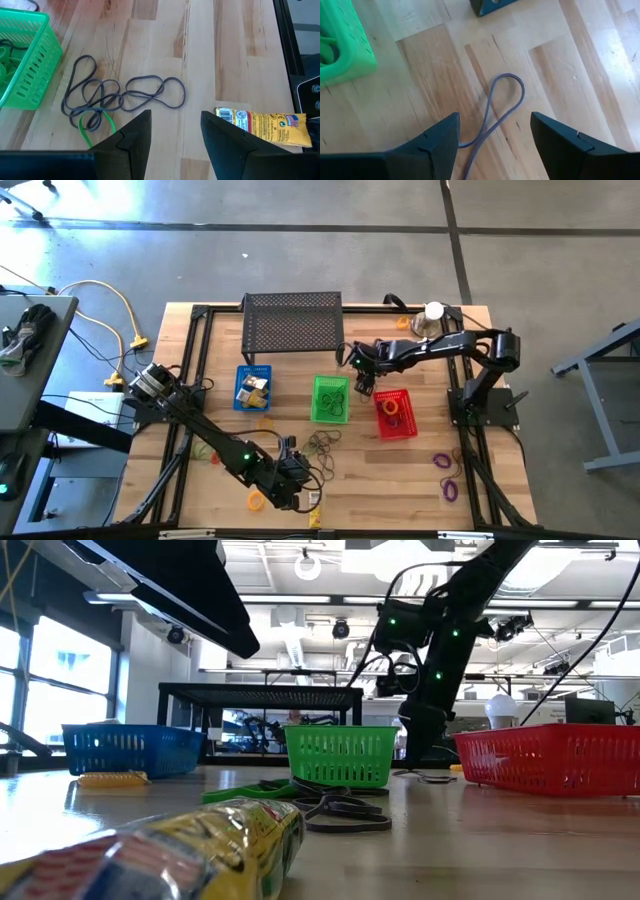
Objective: Pick & Place Office Desk Supplies
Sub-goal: Put the black rubber band into the green bin
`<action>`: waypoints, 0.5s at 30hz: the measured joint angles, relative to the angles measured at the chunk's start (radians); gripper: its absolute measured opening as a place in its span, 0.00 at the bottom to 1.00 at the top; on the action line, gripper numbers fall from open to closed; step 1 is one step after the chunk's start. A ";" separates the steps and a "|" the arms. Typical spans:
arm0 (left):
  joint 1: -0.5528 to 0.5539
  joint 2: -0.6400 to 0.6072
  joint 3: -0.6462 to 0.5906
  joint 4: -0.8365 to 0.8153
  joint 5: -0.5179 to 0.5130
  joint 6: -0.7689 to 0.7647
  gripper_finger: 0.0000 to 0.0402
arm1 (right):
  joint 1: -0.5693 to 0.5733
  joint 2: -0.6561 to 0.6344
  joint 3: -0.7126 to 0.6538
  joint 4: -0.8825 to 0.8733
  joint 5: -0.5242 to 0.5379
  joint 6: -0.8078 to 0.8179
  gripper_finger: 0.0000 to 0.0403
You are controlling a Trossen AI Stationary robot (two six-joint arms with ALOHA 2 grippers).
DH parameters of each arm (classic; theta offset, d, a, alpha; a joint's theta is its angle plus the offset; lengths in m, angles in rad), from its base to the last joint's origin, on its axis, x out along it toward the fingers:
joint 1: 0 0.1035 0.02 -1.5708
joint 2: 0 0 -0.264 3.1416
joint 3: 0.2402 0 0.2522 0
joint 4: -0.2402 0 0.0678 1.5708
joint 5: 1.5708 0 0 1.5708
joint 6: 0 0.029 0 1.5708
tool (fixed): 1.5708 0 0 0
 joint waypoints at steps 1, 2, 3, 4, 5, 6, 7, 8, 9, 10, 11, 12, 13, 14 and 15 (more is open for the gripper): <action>0.000 0.000 0.000 0.000 0.005 0.000 0.41 | 0.000 0.000 -0.010 0.018 0.000 -0.001 0.58; 0.000 0.000 0.000 0.000 0.009 0.000 0.41 | -0.002 0.000 -0.022 0.034 -0.001 -0.001 0.58; 0.000 0.000 0.000 0.000 0.011 0.000 0.41 | -0.005 0.000 -0.032 0.045 -0.002 -0.001 0.58; 0.000 0.000 0.000 0.000 0.013 0.000 0.41 | -0.009 0.000 -0.041 0.051 -0.006 -0.001 0.58; 0.000 0.000 0.000 0.000 0.014 0.000 0.41 | -0.014 0.000 -0.048 0.054 -0.011 -0.001 0.58; 0.000 0.000 0.000 0.000 0.015 -0.001 0.41 | -0.018 0.000 -0.052 0.059 -0.013 -0.002 0.58; 0.000 0.000 0.000 0.000 0.015 -0.001 0.41 | -0.021 0.000 -0.056 0.061 -0.013 -0.002 0.58; 0.000 0.000 0.000 0.000 0.015 -0.001 0.41 | -0.024 0.000 -0.057 0.063 -0.014 -0.002 0.58; 0.000 0.000 0.000 0.000 0.015 -0.002 0.41 | -0.026 0.000 -0.059 0.064 -0.016 -0.002 0.57; 0.000 0.000 0.000 0.000 0.015 -0.003 0.41 | -0.031 0.000 -0.060 0.063 -0.017 -0.002 0.57; 0.000 0.000 0.000 0.000 0.015 -0.003 0.41 | -0.033 0.000 -0.060 0.063 -0.022 -0.002 0.56; 0.000 0.000 0.000 0.000 0.015 -0.003 0.41 | -0.037 0.000 -0.060 0.063 -0.026 -0.003 0.54; 0.000 0.000 0.000 0.000 0.015 -0.003 0.41 | -0.040 0.000 -0.060 0.062 -0.029 -0.004 0.53; 0.000 0.000 0.000 0.000 0.016 -0.003 0.41 | -0.043 0.000 -0.060 0.062 -0.032 -0.004 0.50; 0.000 0.000 0.000 0.000 0.016 -0.003 0.41 | -0.044 0.000 -0.060 0.062 -0.033 -0.004 0.48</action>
